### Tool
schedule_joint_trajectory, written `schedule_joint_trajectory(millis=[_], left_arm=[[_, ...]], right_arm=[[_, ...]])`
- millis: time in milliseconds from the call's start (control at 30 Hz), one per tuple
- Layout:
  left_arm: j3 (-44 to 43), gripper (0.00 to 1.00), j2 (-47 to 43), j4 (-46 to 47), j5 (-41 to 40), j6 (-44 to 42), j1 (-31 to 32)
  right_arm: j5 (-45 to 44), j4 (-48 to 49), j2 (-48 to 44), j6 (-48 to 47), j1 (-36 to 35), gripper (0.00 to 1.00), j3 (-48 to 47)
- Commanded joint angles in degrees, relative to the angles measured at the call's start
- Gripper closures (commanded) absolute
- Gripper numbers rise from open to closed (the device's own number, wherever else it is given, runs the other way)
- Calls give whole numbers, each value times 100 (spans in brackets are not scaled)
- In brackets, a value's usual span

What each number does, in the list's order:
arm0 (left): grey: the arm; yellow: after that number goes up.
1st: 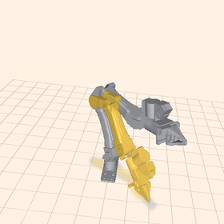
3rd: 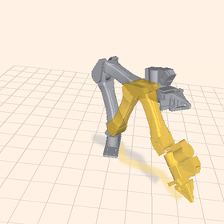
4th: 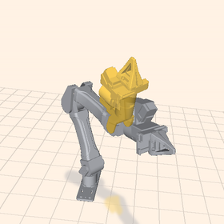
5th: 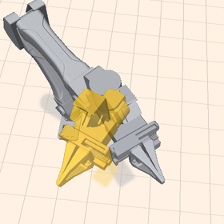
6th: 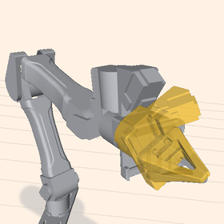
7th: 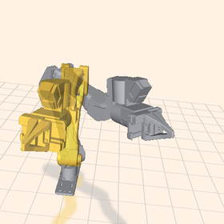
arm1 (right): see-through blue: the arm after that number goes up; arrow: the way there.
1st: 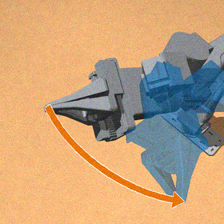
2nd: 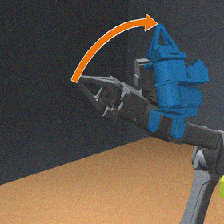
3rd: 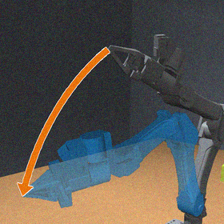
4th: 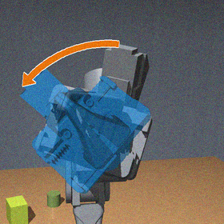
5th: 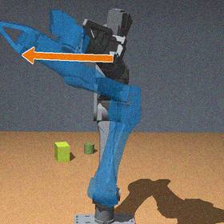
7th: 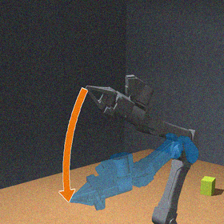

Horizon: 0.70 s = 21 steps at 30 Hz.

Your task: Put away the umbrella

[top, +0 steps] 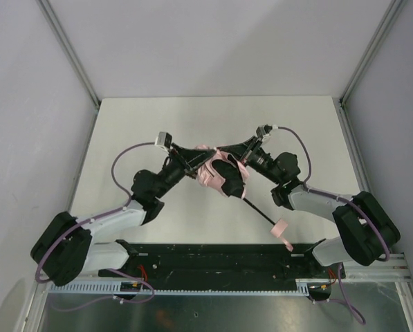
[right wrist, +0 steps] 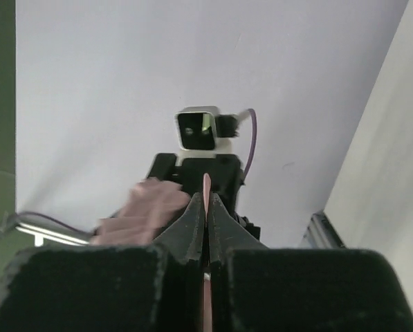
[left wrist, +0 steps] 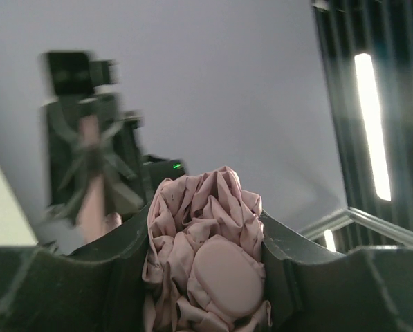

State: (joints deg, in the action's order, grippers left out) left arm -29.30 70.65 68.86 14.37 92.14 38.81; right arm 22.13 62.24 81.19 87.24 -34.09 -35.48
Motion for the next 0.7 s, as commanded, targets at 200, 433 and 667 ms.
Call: schedule_joint_trajectory(millis=[200, 433, 667], left_arm=[[284, 100, -1079, -2970, 344, -630, -14], [683, 100, -1689, -4189, -267, -1118, -86], [854, 100, -2134, -5339, -976, -1160, -90]], right_arm=[[800, 1639, -278, -1144, 537, 100, -61], [734, 1969, -714, -1233, 598, 100, 152], [531, 2369, -767, -1123, 379, 100, 225]])
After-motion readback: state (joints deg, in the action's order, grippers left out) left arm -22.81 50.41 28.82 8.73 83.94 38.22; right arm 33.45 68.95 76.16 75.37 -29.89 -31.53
